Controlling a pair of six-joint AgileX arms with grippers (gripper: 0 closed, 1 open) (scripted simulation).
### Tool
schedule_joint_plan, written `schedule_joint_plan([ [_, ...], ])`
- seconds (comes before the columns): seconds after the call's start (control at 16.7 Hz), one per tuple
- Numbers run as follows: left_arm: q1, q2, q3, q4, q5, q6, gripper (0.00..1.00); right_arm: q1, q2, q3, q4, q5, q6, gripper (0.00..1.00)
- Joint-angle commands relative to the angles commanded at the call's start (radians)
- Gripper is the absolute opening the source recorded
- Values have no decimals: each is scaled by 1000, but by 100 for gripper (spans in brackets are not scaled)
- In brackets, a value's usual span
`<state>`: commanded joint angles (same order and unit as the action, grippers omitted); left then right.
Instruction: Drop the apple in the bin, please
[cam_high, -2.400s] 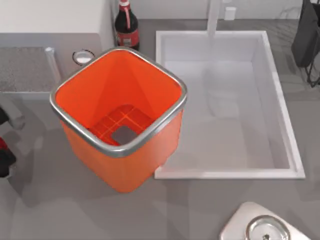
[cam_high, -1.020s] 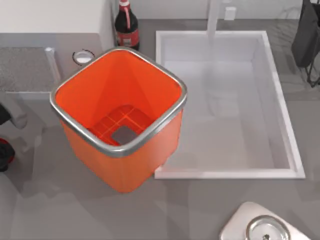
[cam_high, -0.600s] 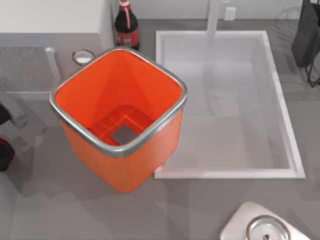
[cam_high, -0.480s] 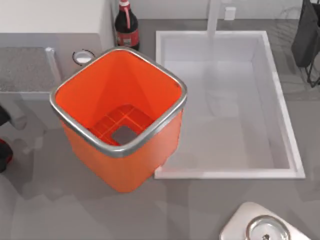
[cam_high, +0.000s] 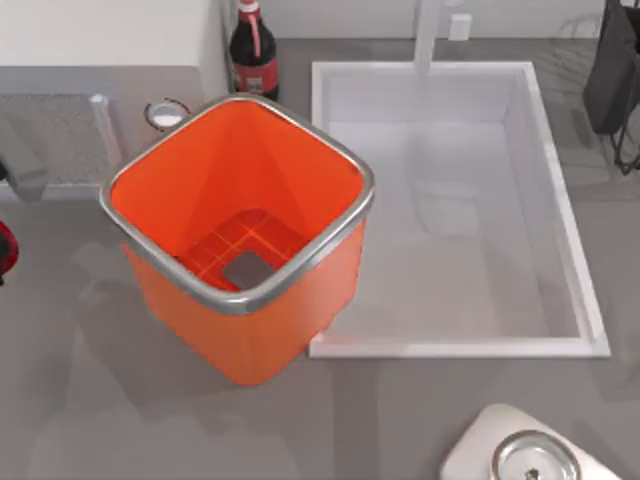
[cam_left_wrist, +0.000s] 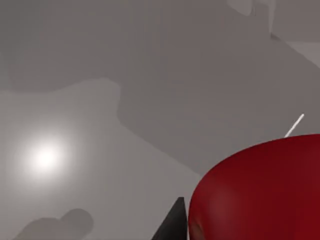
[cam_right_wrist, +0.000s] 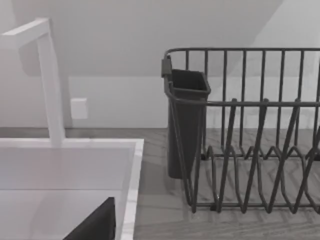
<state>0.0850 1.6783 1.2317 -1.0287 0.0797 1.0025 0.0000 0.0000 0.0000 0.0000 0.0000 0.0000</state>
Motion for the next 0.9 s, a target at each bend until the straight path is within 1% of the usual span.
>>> schedule_joint_plan([
  [0.24,3,-35,162,-127,-13,-5,0,0,0,0,0,0,0,100],
  [0.48,40,33,280,-244,-39,-23,0,0,0,0,0,0,0,100],
  [0.66,60,86,308,-296,-53,-33,0,0,0,0,0,0,0,100],
  [0.9,56,85,306,-295,-52,-31,0,0,0,0,0,0,0,100],
])
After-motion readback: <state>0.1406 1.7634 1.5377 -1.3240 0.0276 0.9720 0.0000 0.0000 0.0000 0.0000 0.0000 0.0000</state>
